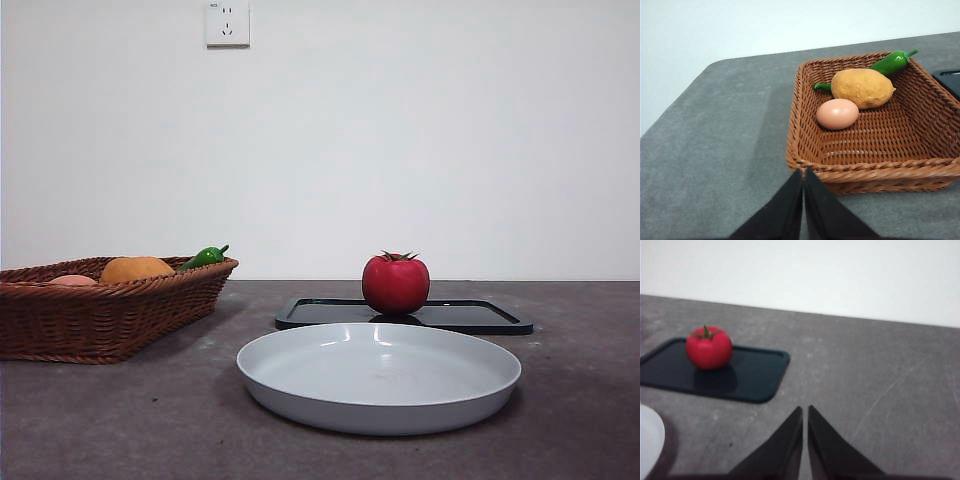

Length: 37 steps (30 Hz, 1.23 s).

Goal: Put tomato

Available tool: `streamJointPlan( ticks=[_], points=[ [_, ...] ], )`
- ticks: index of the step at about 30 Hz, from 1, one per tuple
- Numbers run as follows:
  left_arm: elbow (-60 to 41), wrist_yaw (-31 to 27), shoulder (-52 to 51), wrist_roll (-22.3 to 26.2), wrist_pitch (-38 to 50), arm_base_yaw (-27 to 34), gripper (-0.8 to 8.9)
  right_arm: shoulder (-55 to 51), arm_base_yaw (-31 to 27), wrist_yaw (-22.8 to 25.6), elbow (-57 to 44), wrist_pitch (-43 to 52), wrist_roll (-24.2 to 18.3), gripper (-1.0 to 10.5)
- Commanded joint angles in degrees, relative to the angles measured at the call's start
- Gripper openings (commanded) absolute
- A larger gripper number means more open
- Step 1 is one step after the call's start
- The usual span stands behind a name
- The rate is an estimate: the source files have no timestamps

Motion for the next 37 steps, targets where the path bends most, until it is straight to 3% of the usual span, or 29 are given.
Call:
streamJointPlan(
  ticks=[1, 14, 37],
  points=[
    [-1.18, -0.15, -0.07, -0.57, -0.55, 0.15, 0.07, -1.05, -0.09, 0.28, -1.99, 0.83, 0.22, 0.1],
    [-1.18, -0.15, -0.07, -0.55, -0.55, 0.15, 0.07, -2.89, -0.39, 0.87, -5.77, 0.24, 2.29, 0.1],
    [-1.18, -0.15, -0.07, -0.57, -0.55, 0.15, 0.07, -2.89, -0.33, 0.9, -5.73, 0.74, 2.32, 0.1]
  ],
)
